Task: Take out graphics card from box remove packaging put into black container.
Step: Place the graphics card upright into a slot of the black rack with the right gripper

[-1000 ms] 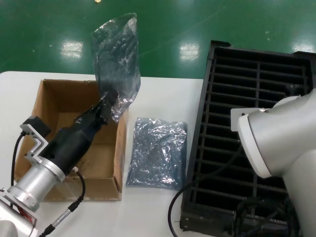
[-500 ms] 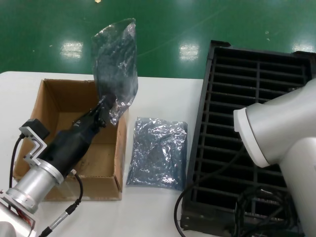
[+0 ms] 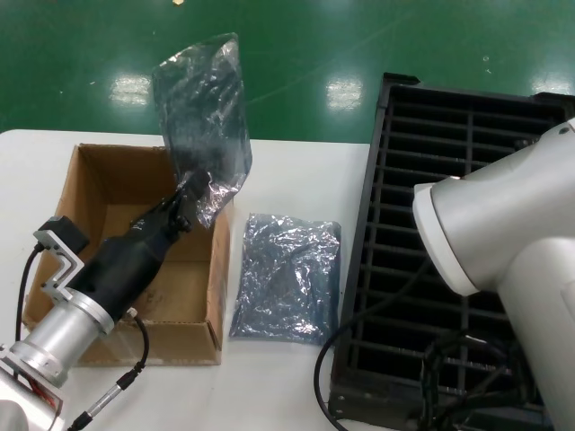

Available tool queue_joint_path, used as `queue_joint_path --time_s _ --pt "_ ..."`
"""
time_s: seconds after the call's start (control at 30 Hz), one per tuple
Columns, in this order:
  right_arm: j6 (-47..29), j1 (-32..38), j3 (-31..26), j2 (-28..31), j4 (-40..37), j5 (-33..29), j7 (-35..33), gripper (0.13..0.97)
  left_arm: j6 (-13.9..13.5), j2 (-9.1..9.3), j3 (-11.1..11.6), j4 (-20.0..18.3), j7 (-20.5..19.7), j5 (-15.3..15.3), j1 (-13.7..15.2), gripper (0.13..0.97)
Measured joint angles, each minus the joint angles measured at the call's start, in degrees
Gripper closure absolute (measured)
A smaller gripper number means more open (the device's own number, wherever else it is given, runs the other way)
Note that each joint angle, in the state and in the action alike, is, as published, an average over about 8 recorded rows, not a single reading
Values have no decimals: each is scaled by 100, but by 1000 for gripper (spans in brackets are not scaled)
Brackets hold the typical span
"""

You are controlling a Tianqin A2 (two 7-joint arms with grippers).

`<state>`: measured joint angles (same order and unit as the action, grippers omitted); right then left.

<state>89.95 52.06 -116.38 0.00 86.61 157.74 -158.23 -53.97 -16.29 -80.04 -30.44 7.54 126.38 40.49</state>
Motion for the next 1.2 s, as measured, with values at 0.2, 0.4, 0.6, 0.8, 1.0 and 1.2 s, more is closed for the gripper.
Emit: queue_joint_path --time_s 0.2,0.4,0.6,0.8,1.0,1.2 --pt "0 8 -59 0 -32 0 34 909 -52 -16 19 58 16 2 30 958" --pt "0 49 -57 0 -211 0 -52 909 -111 -53 48 132 47 8 52 958" --pt "0 117 -59 0 -436 0 -153 909 -192 -96 87 349 147 10 142 958" --pt "0 197 -106 0 -610 0 -206 909 -266 -127 125 639 283 -1 278 958" --pt "0 288 -163 0 -747 0 -238 909 -315 -142 159 857 390 -16 386 958" --pt "0 344 -208 0 -815 0 -203 909 -336 -151 186 957 445 -33 435 958"
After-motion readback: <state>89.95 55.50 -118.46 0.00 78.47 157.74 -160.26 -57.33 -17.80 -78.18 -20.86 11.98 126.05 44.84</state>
